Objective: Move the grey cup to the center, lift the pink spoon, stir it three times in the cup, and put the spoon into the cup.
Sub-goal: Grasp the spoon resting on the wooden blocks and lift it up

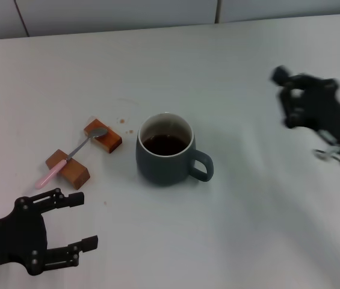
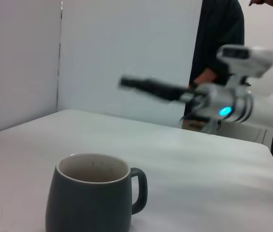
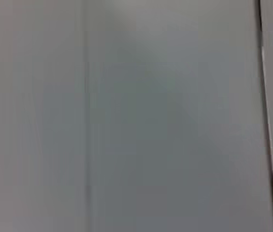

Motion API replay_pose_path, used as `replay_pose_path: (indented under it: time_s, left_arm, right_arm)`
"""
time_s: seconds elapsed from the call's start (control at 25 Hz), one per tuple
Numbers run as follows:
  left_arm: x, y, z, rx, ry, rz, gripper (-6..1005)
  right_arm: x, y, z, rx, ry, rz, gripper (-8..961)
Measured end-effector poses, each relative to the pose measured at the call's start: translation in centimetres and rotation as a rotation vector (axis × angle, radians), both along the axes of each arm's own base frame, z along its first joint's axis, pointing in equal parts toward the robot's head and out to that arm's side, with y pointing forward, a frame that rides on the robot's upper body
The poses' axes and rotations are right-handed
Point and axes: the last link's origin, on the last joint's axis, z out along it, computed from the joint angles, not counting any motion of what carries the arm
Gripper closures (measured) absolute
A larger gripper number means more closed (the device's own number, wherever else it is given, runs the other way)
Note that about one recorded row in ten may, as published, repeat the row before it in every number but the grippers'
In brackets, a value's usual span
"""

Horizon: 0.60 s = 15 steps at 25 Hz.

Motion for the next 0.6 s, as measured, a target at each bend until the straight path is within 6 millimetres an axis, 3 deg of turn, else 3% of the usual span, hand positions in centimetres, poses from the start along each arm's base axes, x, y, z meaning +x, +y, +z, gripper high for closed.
replay_pose_path:
  time_s: [0.08,0.12,0.16,0.28,0.44,0.6]
  left_arm:
    - [0.0,0.1,0.0,0.000,0.000,-0.002,251]
    - [0.1,0.1,0.0,0.001,0.000,-0.004,251]
    - [0.1,0.2,0.0,0.002,0.000,-0.005,252]
    - [0.1,0.2,0.0,0.003,0.000,-0.008,253]
    - [0.3,0.3,0.0,0.012,-0.007,-0.010,255]
    - [0.3,0.4,0.0,0.020,-0.017,-0.008,256]
  right_arm:
    - [0.4,-2.1,2.2,-0.003,0.055,0.091,950]
    - [0.6,-4.2,3.7,-0.035,0.085,0.174,950]
    - [0.6,-4.2,3.7,-0.035,0.085,0.174,949]
    - [1.1,-6.7,4.7,-0.139,0.080,0.238,949]
    - [2.3,-8.5,3.6,-0.356,0.005,0.221,944]
    - [3.1,-9.3,2.5,-0.435,-0.049,0.184,938]
